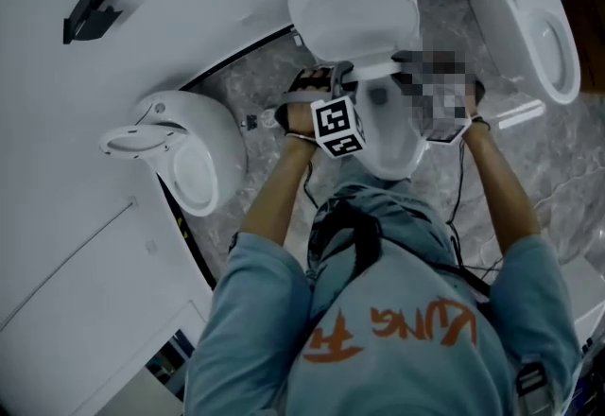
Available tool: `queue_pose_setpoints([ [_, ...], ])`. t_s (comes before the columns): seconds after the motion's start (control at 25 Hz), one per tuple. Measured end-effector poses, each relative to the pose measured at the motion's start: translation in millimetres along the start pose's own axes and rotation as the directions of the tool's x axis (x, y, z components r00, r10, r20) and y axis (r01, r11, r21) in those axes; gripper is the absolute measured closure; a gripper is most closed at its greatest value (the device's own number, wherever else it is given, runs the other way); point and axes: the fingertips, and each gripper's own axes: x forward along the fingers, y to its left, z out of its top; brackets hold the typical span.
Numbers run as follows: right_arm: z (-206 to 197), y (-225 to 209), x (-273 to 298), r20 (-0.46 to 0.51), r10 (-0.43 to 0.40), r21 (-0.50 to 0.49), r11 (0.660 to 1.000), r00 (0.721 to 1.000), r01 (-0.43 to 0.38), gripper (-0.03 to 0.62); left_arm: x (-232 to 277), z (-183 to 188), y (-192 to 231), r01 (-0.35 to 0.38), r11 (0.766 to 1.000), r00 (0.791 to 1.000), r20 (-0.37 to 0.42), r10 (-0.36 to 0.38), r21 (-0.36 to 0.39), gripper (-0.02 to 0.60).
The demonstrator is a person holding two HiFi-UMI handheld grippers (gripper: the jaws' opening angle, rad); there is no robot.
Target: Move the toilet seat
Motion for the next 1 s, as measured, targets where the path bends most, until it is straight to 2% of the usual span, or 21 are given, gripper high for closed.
queue_pose_setpoints([
  [0.56, -3.1, -103.0, 53.1, -0.021, -0.117, 0.139, 0.983, 0.993, 0.119, 0.471, 49.5, -14.6, 99.9, 0.023, 1.0, 1.0, 0.007, -0.023, 0.005, 0.414],
  [1.0, -9.8, -152.8, 97.1, -0.085, -0.131, 0.184, 0.972, 0.988, 0.145, 0.471, 92.4, -33.5, 147.7, 0.061, 0.997, 0.998, 0.021, -0.06, -0.048, 0.38],
])
